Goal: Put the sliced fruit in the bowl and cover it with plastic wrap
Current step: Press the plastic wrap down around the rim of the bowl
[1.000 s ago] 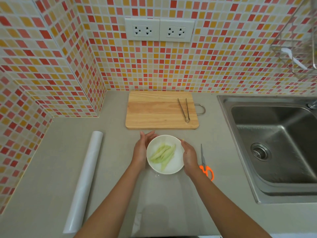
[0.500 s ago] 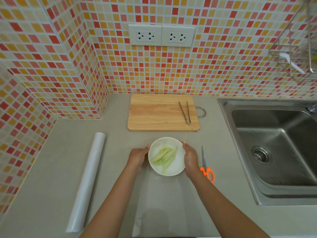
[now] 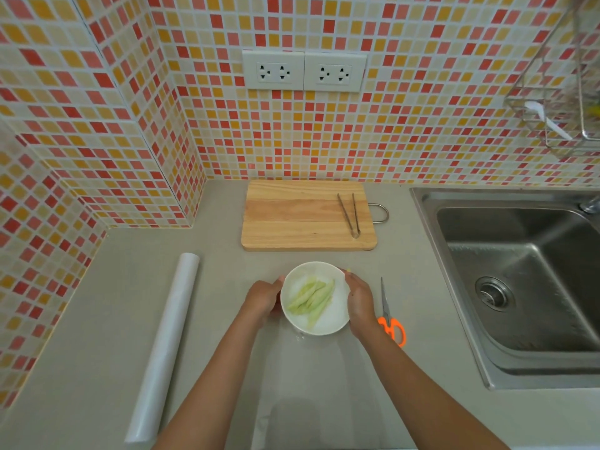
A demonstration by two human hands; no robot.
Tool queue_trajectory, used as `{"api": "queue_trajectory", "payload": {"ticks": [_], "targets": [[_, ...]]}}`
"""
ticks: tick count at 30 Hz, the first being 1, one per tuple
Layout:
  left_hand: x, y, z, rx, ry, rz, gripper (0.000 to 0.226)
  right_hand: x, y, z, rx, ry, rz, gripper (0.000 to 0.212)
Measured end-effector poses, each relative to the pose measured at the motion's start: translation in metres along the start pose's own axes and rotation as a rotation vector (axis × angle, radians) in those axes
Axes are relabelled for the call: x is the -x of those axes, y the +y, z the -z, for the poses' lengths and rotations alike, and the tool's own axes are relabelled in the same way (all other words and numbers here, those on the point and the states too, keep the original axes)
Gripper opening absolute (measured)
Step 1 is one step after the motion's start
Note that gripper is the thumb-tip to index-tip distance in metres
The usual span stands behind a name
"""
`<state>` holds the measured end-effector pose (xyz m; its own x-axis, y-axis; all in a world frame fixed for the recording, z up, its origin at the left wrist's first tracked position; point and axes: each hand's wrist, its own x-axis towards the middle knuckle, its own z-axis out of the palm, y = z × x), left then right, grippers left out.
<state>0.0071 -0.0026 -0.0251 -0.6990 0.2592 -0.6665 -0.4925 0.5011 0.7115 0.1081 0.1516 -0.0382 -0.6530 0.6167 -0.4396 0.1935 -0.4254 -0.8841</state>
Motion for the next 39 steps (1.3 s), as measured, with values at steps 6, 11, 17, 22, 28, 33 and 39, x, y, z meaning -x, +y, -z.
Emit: {"api": "queue_trajectory", "payload": {"ticks": [6,11,17,22,28,33,39], "targets": [[0.004,0.004,-0.004,0.063,-0.037,0.007,0.049,0.001,0.0,-0.001,0.005,0.019,-0.003,0.032],[0.005,0.004,-0.005,0.128,-0.039,-0.013,0.042,0.0,0.001,-0.001,-0.003,0.021,0.002,0.031],[0.007,0.001,0.001,0.243,-0.156,0.039,0.032,0.0,-0.002,0.005,-0.014,0.014,0.002,0.033],[0.008,0.0,-0.007,0.239,-0.107,0.05,0.023,-0.003,-0.002,0.006,0.012,-0.015,0.002,0.028],[0.001,0.003,-0.007,0.127,-0.036,0.028,0.028,-0.006,-0.004,0.006,0.019,-0.041,0.014,0.031],[-0.003,0.0,-0.011,-0.024,-0.002,-0.063,0.025,-0.007,-0.005,0.007,0.025,-0.056,0.011,0.031],[-0.008,0.002,-0.015,-0.092,0.022,-0.136,0.02,-0.011,-0.007,0.003,0.036,-0.011,0.006,0.03]]}}
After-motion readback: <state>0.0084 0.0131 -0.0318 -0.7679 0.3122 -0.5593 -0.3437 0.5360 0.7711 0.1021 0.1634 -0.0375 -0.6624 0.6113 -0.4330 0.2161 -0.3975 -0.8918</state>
